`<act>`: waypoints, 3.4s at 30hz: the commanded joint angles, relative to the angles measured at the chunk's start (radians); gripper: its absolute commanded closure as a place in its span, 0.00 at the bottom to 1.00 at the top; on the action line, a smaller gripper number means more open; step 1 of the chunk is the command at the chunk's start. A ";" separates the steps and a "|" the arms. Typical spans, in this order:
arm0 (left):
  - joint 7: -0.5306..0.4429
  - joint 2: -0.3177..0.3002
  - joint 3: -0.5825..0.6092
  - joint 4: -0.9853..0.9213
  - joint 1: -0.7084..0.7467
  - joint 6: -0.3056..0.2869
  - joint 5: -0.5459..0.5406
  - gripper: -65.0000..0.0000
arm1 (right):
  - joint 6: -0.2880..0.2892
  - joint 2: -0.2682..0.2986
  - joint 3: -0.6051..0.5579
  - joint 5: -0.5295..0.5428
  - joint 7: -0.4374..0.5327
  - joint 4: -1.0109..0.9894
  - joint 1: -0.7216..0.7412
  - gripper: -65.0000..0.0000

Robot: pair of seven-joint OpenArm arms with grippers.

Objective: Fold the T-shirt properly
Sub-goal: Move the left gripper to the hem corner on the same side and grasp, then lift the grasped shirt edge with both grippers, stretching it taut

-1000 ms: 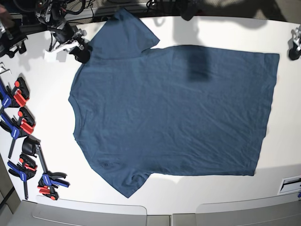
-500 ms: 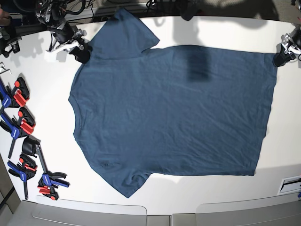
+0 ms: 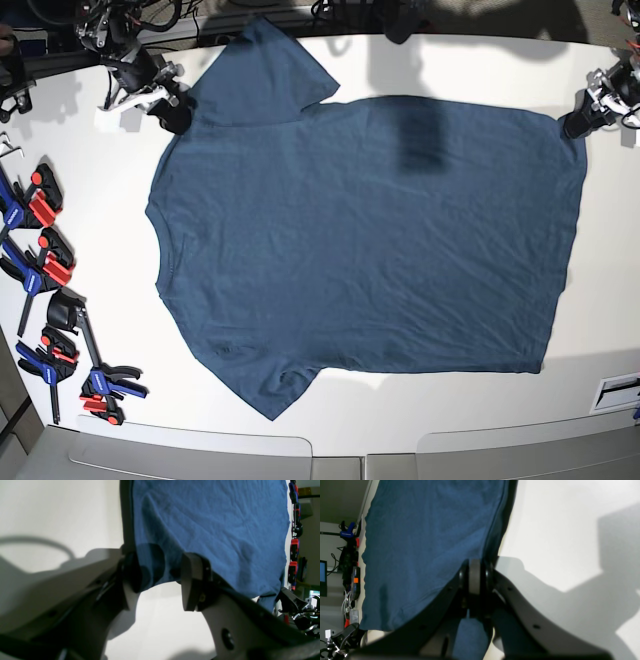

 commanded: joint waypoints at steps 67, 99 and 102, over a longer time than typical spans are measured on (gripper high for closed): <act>0.076 -0.014 -0.261 0.301 0.314 0.020 0.028 1.00 | -0.019 0.017 0.150 -0.048 -0.141 0.355 -0.224 1.00; -0.010 -0.014 -0.260 0.573 0.338 -0.016 0.103 1.00 | -0.021 0.016 0.154 -0.155 -0.096 0.628 -0.126 1.00; -0.010 -0.014 -0.260 0.573 0.286 -0.016 0.118 1.00 | -0.041 0.016 0.104 -0.219 -0.072 0.628 -0.093 1.00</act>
